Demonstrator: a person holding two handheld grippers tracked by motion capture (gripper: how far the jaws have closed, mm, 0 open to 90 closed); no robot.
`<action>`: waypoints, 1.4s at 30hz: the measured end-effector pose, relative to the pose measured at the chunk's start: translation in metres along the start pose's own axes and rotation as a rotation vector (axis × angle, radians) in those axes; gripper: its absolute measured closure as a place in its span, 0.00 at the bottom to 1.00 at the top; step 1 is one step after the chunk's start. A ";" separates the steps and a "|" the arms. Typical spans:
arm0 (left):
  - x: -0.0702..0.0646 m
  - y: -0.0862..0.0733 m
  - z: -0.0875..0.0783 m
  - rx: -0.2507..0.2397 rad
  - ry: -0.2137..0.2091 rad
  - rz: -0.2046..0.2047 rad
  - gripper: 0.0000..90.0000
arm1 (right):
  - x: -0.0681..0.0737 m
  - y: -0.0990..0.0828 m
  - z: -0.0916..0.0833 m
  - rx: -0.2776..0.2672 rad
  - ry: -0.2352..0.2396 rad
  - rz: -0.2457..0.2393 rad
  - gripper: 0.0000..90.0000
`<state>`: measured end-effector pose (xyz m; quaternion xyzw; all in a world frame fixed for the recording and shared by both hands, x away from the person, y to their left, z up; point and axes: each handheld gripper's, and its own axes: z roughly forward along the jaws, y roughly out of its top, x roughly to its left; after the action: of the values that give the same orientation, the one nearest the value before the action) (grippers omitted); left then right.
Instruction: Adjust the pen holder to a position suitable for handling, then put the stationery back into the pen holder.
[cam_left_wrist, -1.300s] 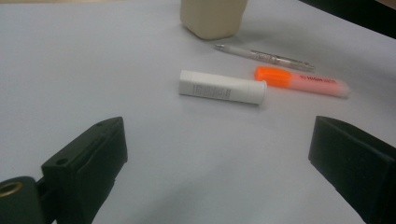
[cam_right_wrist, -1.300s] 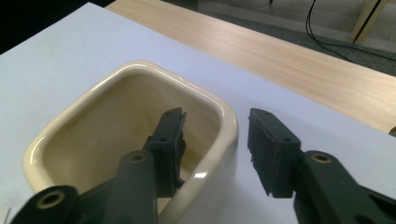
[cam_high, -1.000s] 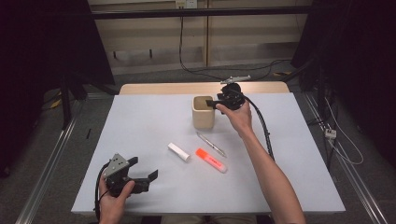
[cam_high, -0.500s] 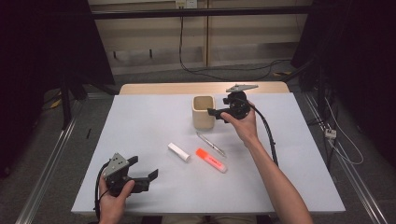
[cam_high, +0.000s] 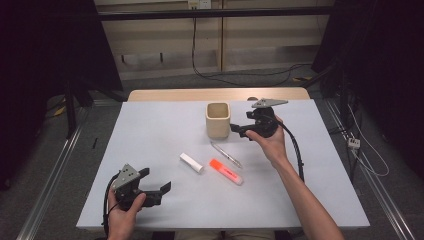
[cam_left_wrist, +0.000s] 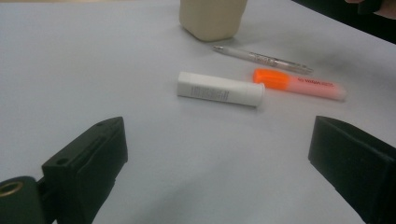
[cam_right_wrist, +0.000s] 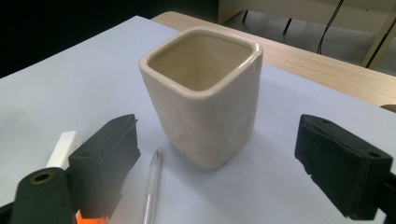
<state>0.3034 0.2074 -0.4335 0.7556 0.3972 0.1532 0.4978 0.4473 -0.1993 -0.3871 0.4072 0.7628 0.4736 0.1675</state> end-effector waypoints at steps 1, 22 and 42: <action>0.000 0.000 0.000 0.000 0.000 0.000 0.05 | 0.000 -0.001 -0.002 0.004 -0.003 -0.007 0.14; 0.003 -0.002 0.000 0.005 0.015 -0.006 0.05 | 0.019 -0.028 -0.022 0.071 0.041 -0.044 0.14; 0.000 -0.001 -0.001 0.010 0.008 0.006 0.05 | 0.042 -0.048 -0.028 0.137 0.168 -0.114 0.65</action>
<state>0.3028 0.2083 -0.4339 0.7586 0.3978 0.1558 0.4920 0.3815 -0.1939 -0.4090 0.3325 0.8265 0.4426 0.1016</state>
